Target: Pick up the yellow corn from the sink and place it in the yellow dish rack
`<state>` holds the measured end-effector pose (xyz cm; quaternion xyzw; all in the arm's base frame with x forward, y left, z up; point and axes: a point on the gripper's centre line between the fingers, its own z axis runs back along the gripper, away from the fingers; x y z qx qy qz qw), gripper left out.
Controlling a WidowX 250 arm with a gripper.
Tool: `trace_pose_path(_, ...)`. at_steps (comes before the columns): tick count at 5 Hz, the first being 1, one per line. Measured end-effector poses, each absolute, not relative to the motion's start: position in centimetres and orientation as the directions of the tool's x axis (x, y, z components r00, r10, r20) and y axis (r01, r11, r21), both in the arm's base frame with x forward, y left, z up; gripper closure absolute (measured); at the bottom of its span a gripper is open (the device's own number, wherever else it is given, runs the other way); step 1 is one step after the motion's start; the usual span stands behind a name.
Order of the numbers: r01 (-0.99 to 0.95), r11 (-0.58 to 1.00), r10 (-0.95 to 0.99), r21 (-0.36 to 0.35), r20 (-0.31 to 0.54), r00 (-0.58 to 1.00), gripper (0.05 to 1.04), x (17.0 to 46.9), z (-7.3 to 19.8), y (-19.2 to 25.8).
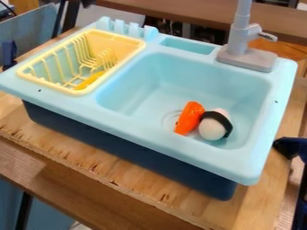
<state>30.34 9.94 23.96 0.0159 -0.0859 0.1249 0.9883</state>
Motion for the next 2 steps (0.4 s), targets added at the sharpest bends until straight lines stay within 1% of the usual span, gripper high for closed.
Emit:
trace_pose_path(1,-0.188,0.982,0.19,-0.027,0.158,0.969,0.082,30.6,22.7,7.7)
trace_pose_path(2,-0.171,0.983,0.178,-0.063,0.127,0.976,0.082,30.6,20.5,6.0)
